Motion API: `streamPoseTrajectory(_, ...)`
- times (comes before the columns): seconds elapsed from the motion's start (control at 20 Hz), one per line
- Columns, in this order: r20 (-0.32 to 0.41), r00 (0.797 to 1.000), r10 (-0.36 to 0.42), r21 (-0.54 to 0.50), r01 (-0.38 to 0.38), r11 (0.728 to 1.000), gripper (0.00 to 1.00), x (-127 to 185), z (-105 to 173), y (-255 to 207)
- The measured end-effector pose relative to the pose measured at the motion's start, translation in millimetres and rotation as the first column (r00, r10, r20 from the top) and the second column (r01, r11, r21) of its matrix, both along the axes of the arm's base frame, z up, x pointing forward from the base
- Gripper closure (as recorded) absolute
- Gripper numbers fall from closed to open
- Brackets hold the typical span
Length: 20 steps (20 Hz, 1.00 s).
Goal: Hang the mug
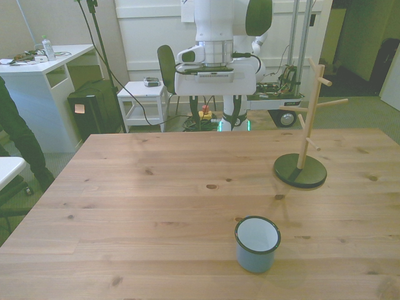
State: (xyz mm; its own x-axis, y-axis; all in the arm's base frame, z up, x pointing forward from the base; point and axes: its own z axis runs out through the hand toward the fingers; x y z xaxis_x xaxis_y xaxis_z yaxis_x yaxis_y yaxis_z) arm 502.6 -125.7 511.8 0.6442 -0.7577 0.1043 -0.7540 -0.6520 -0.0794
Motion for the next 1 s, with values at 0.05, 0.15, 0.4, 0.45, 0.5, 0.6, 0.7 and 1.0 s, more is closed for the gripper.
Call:
streamPoseTrajectory(0.05, -0.002, 1.0, 0.012, -0.01, -0.012, 1.0, 0.0, 8, 4, -2)
streamPoseTrajectory(0.15, -0.002, 0.999, 0.042, -0.03, -0.042, 0.999, 0.0, 24, 14, -7)
streamPoseTrajectory(0.4, 0.008, 0.996, 0.089, -0.075, -0.088, 0.993, 0.0, 64, 25, -24)
streamPoseTrajectory(0.45, 0.007, 0.995, 0.095, -0.082, -0.094, 0.992, 0.0, 72, 23, -27)
streamPoseTrajectory(0.5, 0.005, 0.995, 0.101, -0.088, -0.1, 0.991, 0.0, 79, 21, -31)
streamPoseTrajectory(0.6, 0.009, 0.994, 0.11, -0.099, -0.108, 0.989, 0.0, 92, 18, -40)
streamPoseTrajectory(0.7, 0.015, 0.993, 0.118, -0.11, -0.116, 0.987, 0.0, 103, 19, -50)
streamPoseTrajectory(1.0, 0.036, 0.991, 0.132, -0.13, -0.126, 0.983, 0.0, 144, 12, -62)
